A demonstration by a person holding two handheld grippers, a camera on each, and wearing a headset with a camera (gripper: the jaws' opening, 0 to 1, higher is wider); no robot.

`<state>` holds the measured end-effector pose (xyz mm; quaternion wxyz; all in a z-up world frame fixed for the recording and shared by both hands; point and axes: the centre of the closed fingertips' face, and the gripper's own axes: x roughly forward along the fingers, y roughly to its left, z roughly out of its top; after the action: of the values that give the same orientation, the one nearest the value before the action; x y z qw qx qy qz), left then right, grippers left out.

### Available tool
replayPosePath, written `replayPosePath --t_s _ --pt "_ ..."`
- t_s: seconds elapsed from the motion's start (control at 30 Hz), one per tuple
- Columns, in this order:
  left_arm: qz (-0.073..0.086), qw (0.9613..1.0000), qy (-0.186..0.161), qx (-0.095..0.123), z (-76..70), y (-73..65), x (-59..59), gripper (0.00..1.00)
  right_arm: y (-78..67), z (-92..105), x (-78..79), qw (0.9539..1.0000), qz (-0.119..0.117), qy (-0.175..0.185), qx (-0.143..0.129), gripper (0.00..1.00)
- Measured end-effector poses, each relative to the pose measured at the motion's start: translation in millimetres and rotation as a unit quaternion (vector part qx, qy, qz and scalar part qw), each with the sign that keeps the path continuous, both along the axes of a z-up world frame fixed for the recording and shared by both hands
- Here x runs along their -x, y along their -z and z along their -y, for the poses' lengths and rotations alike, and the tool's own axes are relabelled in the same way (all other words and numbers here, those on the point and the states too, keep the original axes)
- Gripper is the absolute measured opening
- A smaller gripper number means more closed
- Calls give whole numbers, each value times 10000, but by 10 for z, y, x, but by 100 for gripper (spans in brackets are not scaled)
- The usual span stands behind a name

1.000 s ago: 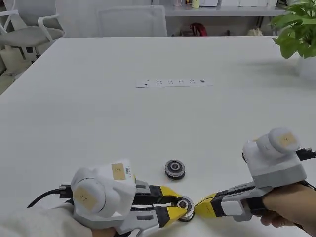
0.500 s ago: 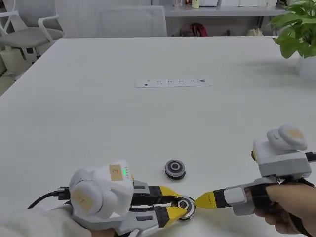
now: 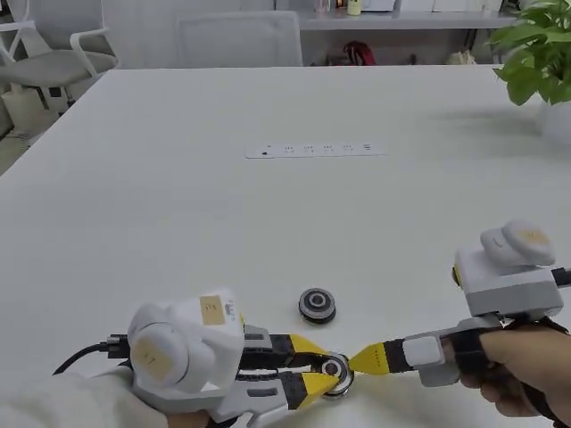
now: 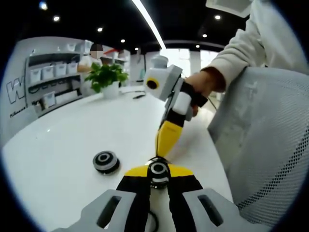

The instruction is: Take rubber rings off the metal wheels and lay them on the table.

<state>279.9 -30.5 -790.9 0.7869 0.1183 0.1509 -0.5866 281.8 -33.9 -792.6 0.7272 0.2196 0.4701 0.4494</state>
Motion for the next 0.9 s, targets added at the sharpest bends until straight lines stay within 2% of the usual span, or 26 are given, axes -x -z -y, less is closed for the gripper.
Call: replayPosePath --t_s 0.9 --pt "14 10000 2 -14 -12 -2 0 14 -45 -8 -38 9999 83 -85 -95 0"
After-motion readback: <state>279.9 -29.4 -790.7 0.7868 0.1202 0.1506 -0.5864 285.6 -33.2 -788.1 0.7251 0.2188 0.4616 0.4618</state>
